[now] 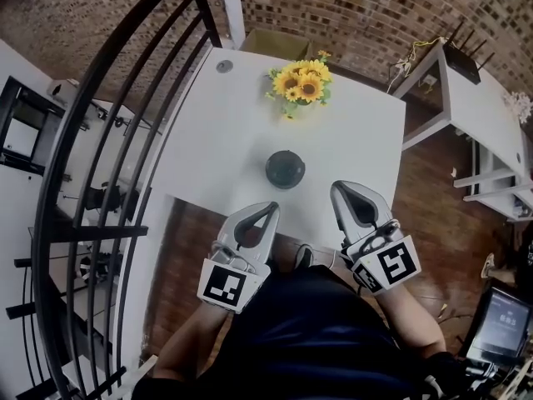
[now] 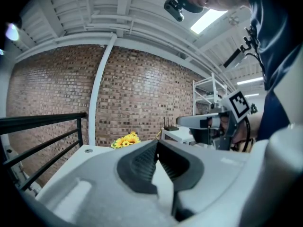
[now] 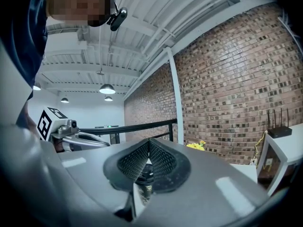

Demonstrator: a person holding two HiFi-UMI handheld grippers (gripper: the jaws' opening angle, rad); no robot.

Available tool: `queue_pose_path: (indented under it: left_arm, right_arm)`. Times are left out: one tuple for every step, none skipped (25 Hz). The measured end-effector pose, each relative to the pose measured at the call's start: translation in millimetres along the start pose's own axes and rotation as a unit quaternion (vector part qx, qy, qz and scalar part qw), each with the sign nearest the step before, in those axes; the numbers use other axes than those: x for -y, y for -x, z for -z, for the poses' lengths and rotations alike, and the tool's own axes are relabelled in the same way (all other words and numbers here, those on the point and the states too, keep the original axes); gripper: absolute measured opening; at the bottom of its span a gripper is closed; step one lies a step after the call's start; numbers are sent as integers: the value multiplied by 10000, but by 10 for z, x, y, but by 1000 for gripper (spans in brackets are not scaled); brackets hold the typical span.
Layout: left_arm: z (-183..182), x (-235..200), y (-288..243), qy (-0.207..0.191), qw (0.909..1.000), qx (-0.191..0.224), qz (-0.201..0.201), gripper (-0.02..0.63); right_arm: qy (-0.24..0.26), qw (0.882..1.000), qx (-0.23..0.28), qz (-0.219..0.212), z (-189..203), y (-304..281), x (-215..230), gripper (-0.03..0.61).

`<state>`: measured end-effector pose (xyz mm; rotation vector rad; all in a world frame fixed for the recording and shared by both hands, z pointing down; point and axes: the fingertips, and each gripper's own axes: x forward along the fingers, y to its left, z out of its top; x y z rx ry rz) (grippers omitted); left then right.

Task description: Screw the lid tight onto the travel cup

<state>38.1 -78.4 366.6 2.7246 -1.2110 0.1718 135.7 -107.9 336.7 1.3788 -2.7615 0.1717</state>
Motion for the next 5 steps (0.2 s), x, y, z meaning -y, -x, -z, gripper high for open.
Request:
queue_pose_path:
  left_arm:
    - [3, -2, 8, 1, 10000, 3, 0, 5]
    - [10, -2, 13, 2, 10000, 2, 1, 5]
    - [19, 1, 16, 0, 10000, -3, 4, 5]
    - [29, 3, 16, -5, 10000, -10, 9, 5]
    - [40, 7, 16, -10, 10000, -18, 13, 5]
  right_arm:
    - [6, 10000, -8, 0, 4, -1, -9, 11]
    - [14, 10000, -14, -1, 9, 0, -15, 11]
    - [22, 10000, -19, -3, 15, 0, -19, 11]
    - [30, 10000, -22, -3, 20, 1, -20, 11]
    - [37, 10000, -25, -4, 25, 2, -21, 12]
